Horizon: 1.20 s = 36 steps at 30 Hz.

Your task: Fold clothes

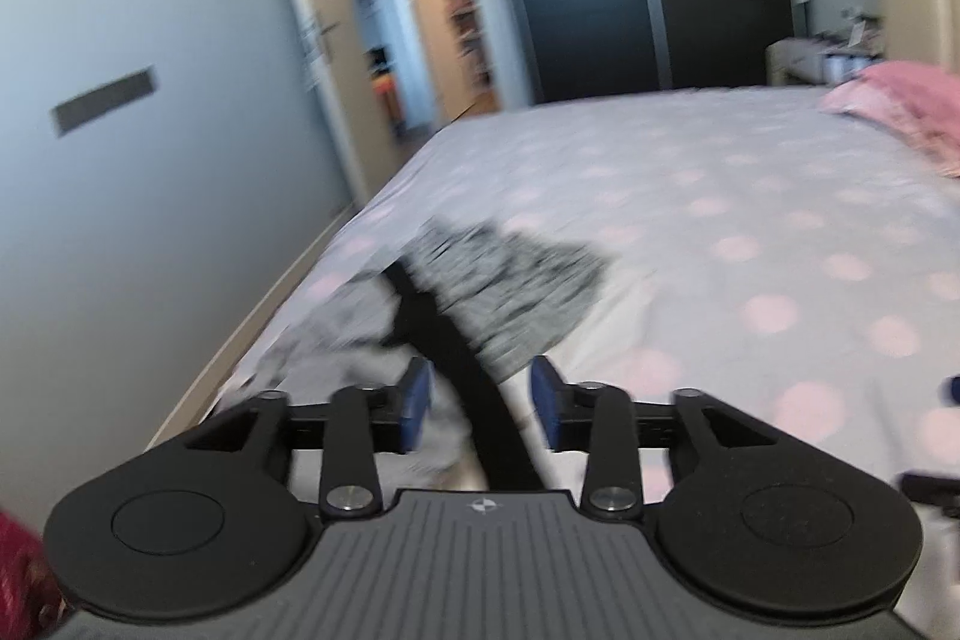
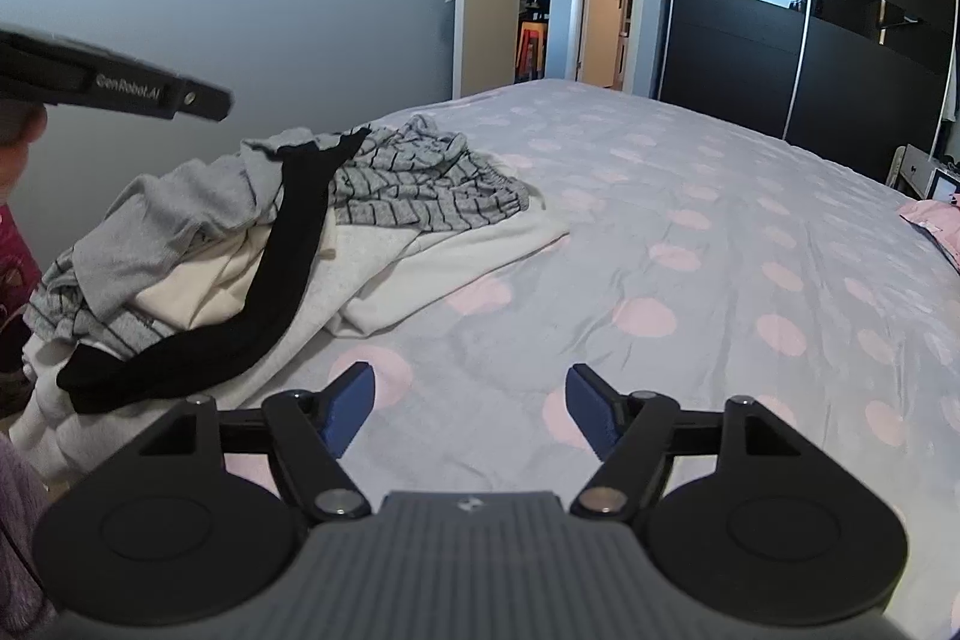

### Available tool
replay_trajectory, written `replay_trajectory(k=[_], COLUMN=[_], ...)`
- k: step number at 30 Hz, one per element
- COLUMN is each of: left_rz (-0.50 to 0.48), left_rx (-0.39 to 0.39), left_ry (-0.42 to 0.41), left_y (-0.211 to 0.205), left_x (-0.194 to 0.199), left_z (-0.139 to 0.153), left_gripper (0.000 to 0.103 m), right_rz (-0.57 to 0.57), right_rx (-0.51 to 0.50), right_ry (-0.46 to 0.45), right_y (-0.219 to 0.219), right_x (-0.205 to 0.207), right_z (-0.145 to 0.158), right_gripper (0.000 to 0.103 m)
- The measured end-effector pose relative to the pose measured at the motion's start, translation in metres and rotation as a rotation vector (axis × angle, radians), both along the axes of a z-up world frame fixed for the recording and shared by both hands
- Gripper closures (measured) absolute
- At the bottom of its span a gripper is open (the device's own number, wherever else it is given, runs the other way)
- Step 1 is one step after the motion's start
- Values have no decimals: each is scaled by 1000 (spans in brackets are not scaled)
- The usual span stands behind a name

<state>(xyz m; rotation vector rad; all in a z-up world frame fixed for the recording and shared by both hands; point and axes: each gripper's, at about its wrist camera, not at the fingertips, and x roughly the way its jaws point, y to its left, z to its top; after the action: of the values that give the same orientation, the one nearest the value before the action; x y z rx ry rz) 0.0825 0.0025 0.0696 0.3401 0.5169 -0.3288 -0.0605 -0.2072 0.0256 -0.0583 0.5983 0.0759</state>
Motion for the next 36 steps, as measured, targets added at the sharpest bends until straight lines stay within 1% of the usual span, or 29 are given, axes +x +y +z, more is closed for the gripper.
replay_trajectory(k=[3,6,10,13,15,17,18,19,20,22,23,24,27,29,32,36], left_rz=[62,122,134,117,132,148,152,158,168,175,174,174,163,135,56,-96], left_rx=[38,61,101,120,135,127,118,113,104,65,41,32,7,-5,19,57], left_ry=[44,73,126,165,173,177,179,180,176,175,168,146,72,48,11,-19], left_y=[18,27,26,23,22,26,28,31,33,39,41,42,43,42,30,3], left_x=[16,28,43,51,56,61,64,66,67,69,68,65,54,47,31,-8], left_z=[-22,-43,-66,-81,-88,-90,-91,-91,-91,-87,-83,-79,-63,-52,-39,-28], left_gripper=[60,60,59,59,59,60,60,64,70,88,93,98,100,101,101,101], right_rz=[11,25,52,56,56,56,57,59,61,64,67,69,77,87,99,90], right_rx=[5,23,24,21,20,20,20,19,17,12,13,13,14,8,-3,5], right_ry=[22,45,70,90,103,117,123,127,129,134,136,138,142,141,136,116], right_y=[3,6,14,16,17,18,18,19,19,20,21,22,25,28,31,30], right_x=[5,13,24,33,37,42,44,45,46,48,48,49,51,50,48,45], right_z=[-5,-10,-20,-27,-32,-37,-39,-40,-41,-44,-45,-45,-47,-47,-46,-40], right_gripper=[29,29,28,28,28,28,28,27,27,27,27,27,27,27,27,27])
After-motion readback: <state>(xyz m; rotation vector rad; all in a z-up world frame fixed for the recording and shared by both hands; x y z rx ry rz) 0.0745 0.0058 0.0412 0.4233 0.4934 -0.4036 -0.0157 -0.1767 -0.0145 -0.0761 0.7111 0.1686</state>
